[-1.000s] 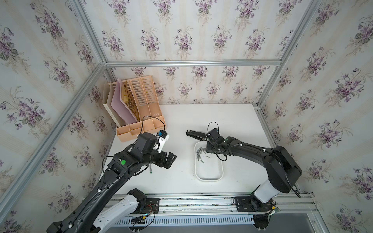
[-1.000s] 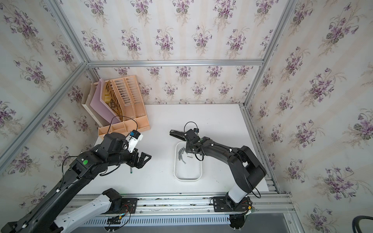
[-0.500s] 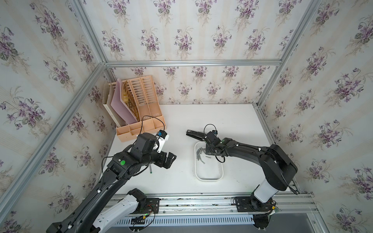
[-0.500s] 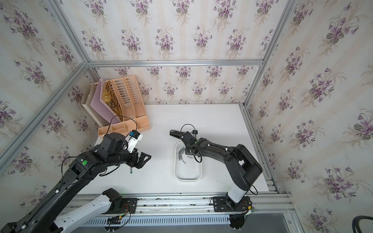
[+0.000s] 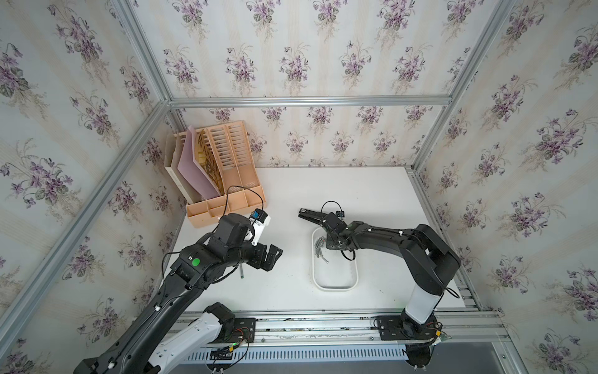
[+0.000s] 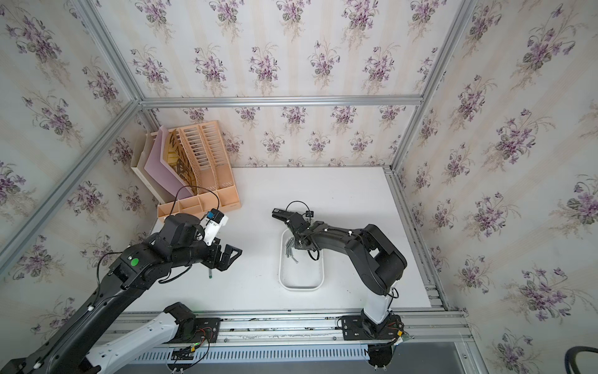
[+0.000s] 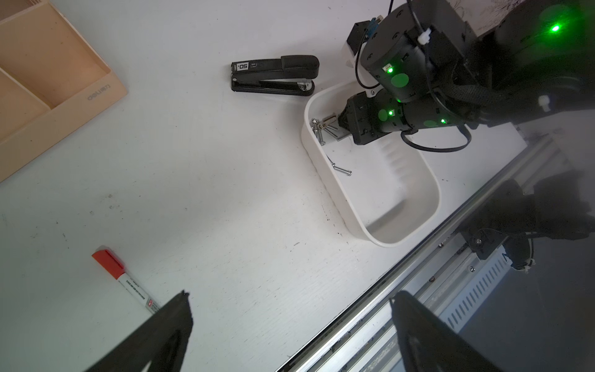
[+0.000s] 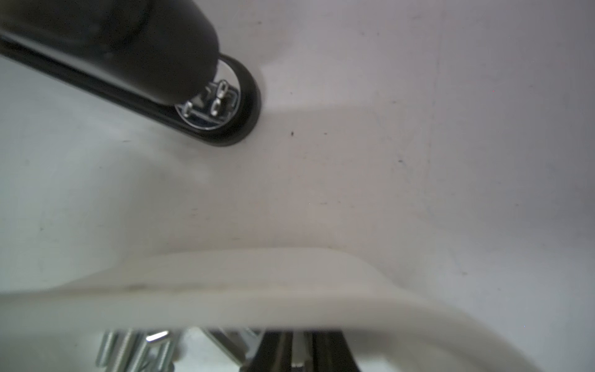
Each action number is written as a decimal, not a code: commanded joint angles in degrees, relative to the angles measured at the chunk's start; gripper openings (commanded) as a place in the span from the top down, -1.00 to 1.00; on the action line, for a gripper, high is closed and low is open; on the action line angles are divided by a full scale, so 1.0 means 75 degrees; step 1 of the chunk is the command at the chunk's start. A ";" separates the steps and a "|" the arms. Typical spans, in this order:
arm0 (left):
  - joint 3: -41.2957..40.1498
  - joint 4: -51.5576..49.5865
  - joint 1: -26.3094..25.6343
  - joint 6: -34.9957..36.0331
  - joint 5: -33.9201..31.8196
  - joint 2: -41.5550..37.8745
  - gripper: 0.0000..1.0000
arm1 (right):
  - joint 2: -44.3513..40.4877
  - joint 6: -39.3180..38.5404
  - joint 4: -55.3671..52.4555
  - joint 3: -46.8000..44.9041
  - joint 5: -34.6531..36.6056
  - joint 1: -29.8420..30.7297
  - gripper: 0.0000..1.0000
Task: Take out the screws from the storage box
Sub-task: Pick up the screw from the storage box.
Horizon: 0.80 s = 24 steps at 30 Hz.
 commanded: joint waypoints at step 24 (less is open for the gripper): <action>0.0002 -0.0023 -0.0052 -0.0039 -0.0130 0.0017 -0.98 | -0.3170 0.0030 0.0208 -0.1727 -0.0721 -0.2130 1.00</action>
